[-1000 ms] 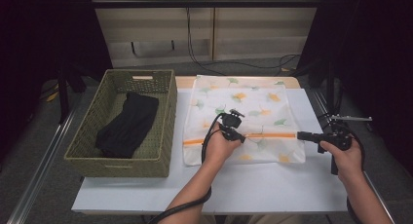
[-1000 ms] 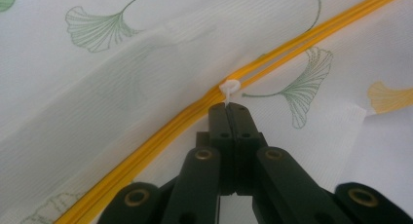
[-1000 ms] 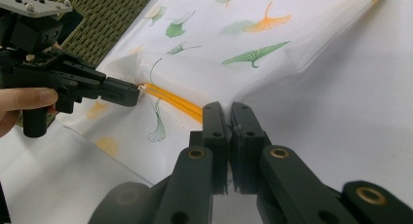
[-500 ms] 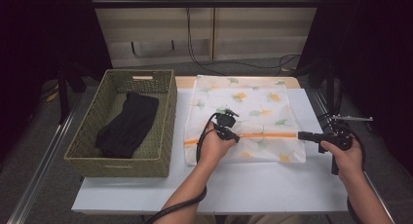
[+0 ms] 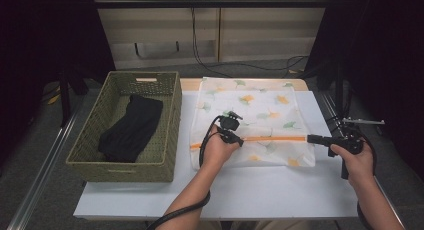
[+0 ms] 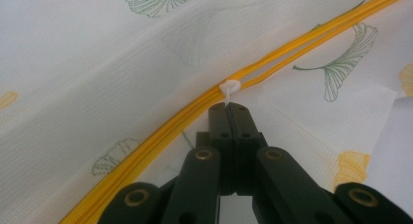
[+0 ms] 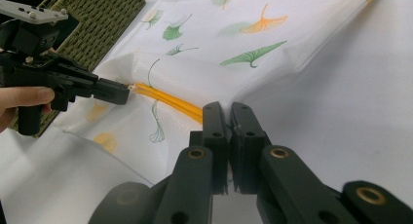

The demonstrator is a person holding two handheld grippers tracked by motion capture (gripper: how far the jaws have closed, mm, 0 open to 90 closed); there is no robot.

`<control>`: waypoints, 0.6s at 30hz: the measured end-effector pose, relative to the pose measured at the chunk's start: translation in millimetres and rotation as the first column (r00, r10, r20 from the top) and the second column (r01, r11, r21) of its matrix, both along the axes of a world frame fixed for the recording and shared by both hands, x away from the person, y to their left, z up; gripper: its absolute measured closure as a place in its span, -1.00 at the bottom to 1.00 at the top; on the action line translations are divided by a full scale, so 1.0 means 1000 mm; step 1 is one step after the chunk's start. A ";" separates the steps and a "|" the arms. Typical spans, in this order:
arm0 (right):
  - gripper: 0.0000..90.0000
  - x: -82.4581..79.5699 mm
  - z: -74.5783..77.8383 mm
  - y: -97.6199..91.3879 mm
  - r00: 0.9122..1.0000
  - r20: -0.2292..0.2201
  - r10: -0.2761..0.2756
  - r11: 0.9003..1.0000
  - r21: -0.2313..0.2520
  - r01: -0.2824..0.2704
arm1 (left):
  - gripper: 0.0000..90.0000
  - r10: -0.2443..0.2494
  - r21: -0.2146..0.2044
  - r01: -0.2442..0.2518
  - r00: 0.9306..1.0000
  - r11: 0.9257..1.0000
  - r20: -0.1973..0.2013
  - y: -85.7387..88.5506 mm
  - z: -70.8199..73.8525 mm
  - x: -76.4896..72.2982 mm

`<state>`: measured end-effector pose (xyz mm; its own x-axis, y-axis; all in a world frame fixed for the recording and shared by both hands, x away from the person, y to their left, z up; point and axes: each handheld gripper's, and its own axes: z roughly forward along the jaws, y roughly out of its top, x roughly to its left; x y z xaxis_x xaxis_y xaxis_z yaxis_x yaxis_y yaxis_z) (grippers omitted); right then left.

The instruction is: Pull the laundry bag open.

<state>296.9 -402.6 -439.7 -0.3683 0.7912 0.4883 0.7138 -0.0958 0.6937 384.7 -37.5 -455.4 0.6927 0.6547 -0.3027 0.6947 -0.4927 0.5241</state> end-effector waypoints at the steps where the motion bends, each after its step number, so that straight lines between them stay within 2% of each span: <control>1: 0.93 0.000 0.000 0.000 1.000 0.000 0.000 1.000 0.000 0.000 | 1.00 0.001 -0.004 -0.001 1.000 1.000 -0.002 0.000 0.000 0.000; 2: 0.93 0.000 0.000 0.000 1.000 0.007 0.002 1.000 -0.004 -0.002 | 1.00 0.023 -0.023 -0.023 1.000 0.999 -0.004 -0.001 0.000 -0.001; 14: 0.93 0.000 0.001 0.000 1.000 0.013 -0.003 1.000 -0.011 0.003 | 1.00 0.008 -0.010 -0.008 1.000 1.000 -0.007 0.001 0.002 0.000; 15: 0.93 0.000 0.001 0.000 1.000 0.015 -0.001 1.000 -0.009 0.001 | 1.00 0.000 0.005 0.000 1.000 1.000 -0.003 0.002 0.002 0.000; 16: 0.93 0.000 0.001 0.000 1.000 0.015 -0.003 1.000 -0.013 0.003 | 1.00 0.022 0.000 -0.022 1.000 1.000 -0.006 0.001 0.001 0.000; 18: 0.93 -0.001 0.002 -0.001 1.000 0.014 -0.009 1.000 -0.009 0.009 | 1.00 0.026 -0.006 -0.026 1.000 1.000 -0.013 0.004 0.000 0.000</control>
<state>296.2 -403.8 -438.1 -0.3681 0.7989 0.4757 0.7032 -0.0955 0.7046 385.0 -33.8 -455.1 0.6717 0.6702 -0.3158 0.7139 -0.4715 0.5178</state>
